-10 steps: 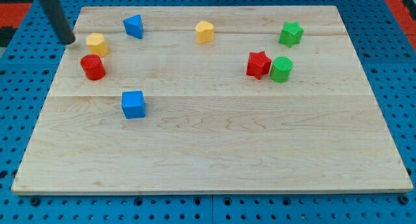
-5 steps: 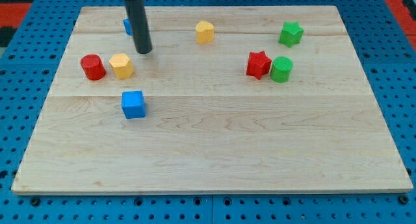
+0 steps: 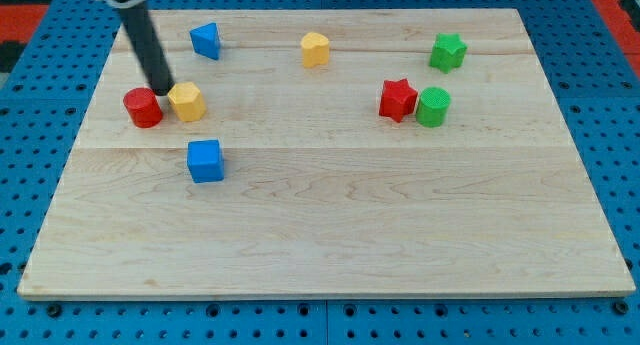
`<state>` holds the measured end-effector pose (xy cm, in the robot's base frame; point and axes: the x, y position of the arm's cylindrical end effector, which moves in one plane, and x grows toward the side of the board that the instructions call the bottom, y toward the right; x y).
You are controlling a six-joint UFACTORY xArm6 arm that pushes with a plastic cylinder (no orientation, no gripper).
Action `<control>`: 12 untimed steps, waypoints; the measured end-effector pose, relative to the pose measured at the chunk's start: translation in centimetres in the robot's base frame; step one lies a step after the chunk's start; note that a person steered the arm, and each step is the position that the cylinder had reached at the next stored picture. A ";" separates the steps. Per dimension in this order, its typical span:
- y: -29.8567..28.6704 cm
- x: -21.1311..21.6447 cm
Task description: Push the yellow hexagon to the bottom right of the board
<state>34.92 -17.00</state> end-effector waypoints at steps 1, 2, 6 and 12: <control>3.0 3.7; 3.5 6.4; 16.4 8.7; 31.6 16.0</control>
